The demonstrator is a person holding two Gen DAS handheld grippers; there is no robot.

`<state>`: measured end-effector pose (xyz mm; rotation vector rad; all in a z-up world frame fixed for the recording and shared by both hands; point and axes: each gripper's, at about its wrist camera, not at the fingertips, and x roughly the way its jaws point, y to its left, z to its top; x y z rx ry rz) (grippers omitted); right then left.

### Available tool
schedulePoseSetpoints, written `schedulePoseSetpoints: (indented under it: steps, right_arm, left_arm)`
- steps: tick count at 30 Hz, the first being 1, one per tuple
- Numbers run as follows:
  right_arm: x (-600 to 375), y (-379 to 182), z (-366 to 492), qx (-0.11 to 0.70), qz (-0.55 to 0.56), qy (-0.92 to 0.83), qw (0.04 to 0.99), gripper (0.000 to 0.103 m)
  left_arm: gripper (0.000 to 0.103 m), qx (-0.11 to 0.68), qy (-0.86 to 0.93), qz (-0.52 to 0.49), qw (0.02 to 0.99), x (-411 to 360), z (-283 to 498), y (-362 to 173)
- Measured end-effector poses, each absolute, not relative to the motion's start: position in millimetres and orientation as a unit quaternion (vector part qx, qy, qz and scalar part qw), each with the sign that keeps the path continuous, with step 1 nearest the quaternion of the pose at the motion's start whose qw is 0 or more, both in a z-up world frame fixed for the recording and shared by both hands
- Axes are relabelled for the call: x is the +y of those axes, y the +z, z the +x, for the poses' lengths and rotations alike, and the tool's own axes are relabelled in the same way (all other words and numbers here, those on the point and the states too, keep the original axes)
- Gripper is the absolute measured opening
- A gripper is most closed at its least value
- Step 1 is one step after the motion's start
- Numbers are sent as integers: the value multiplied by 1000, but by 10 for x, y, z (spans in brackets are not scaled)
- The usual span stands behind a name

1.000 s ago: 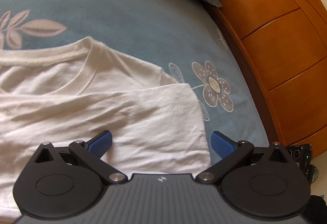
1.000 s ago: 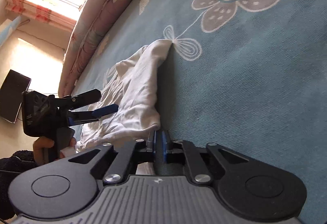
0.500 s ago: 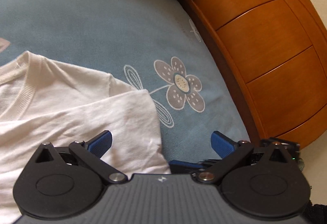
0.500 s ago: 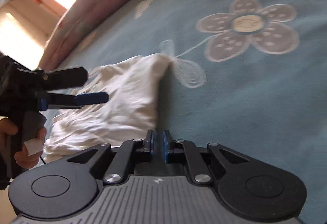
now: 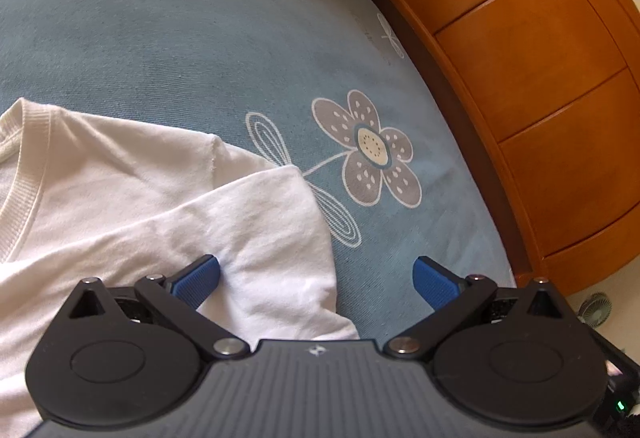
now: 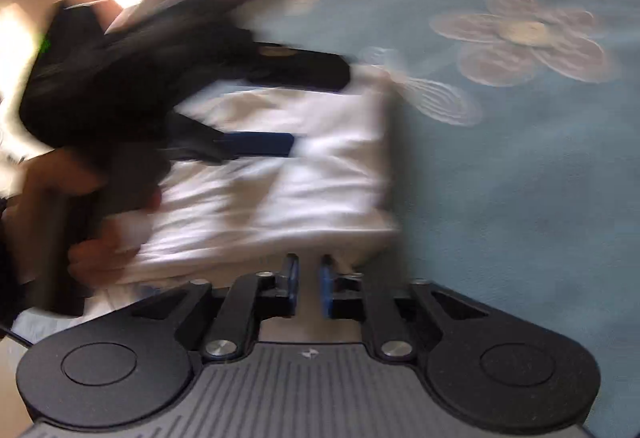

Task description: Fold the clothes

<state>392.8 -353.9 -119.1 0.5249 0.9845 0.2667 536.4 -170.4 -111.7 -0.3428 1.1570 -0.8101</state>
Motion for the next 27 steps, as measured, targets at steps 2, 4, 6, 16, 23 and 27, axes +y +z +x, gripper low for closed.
schedulePoseSetpoints:
  steps: [2, 4, 6, 16, 23, 27]
  right_arm:
    - [-3650, -1225, 3795, 467, 275, 108, 833, 0]
    - [-3685, -1206, 3679, 473, 268, 108, 832, 0]
    - [-3747, -1234, 3623, 477, 288, 110, 823, 0]
    - [-3767, -1269, 3554, 467, 300, 113, 824, 0]
    - [-3768, -1290, 3564, 465, 303, 120, 823, 0]
    - [-3774, -1307, 3520, 460, 300, 123, 827, 0]
  left_arm:
    - [102, 522, -375, -152, 751, -1721, 5328, -1043]
    - [102, 514, -379, -148, 755, -1738, 5293, -969]
    - [102, 498, -396, -132, 761, -1808, 5257, -882]
    - [102, 515, -420, -103, 740, -2389, 5450, -1015]
    - [102, 536, -412, -85, 732, -2412, 5580, -1056]
    - [102, 527, -418, -69, 737, -2546, 5686, -1118]
